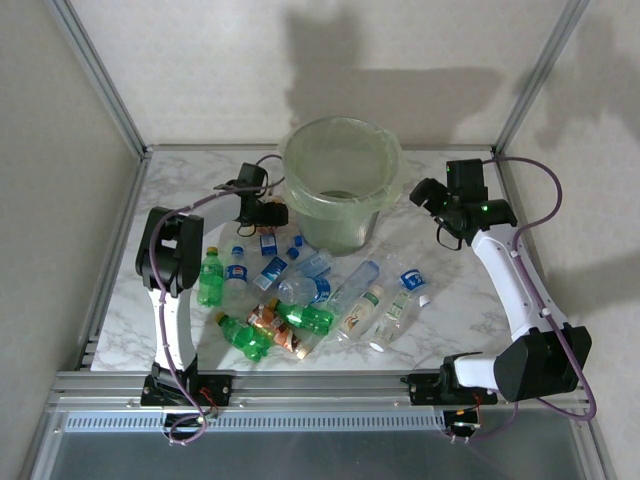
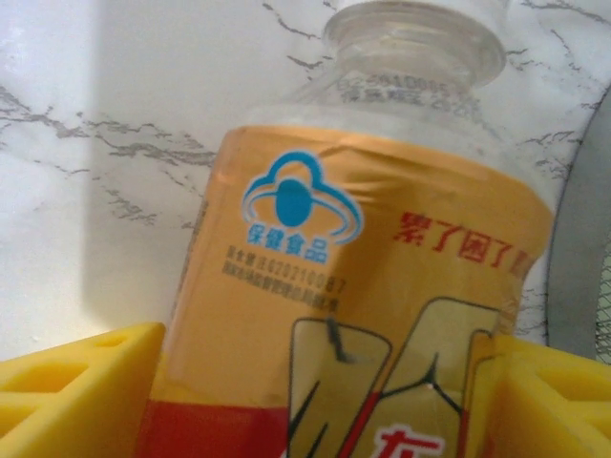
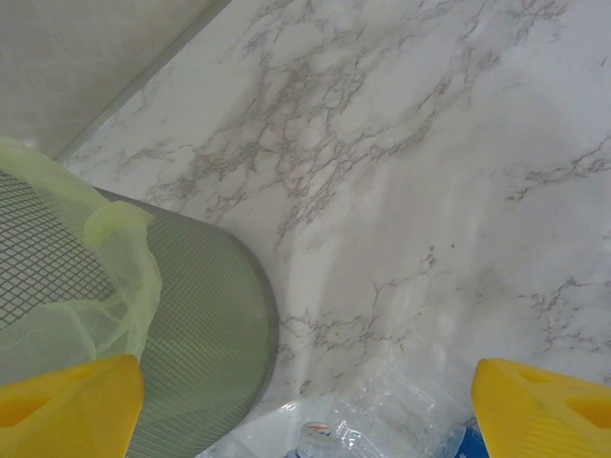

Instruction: Put the plastic bottles in the bin

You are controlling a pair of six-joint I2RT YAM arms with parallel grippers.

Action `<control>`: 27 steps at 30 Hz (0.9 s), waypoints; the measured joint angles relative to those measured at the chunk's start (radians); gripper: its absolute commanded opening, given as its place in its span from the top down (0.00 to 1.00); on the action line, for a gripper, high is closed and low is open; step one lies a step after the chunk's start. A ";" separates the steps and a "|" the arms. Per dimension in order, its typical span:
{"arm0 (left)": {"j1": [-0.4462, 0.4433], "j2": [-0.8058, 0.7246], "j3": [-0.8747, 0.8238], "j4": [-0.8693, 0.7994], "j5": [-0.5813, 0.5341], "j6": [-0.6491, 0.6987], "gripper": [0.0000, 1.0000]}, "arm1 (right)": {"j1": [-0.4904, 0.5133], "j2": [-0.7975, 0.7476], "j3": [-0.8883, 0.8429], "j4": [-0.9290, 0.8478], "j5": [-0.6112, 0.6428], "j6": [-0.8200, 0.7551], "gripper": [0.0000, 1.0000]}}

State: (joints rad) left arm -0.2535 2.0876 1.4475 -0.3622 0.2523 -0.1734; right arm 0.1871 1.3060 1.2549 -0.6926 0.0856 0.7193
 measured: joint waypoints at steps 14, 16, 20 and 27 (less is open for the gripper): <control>0.003 -0.159 -0.045 -0.048 -0.071 -0.016 0.41 | 0.001 0.013 0.008 0.000 0.007 -0.006 0.11; 0.005 -0.235 -0.045 -0.067 -0.090 -0.032 0.40 | 0.001 0.023 0.018 0.000 0.016 -0.013 0.11; 0.009 -0.388 -0.018 -0.119 -0.121 -0.066 0.38 | 0.001 0.037 0.037 0.003 0.018 -0.021 0.11; 0.001 -0.523 0.232 -0.211 -0.173 -0.146 0.36 | 0.001 0.041 0.067 0.016 0.014 -0.030 0.11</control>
State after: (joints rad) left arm -0.2523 1.5646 1.6791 -0.5732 0.0792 -0.3191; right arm 0.1879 1.3468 1.3220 -0.6762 0.1001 0.6891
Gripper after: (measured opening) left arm 0.635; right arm 0.889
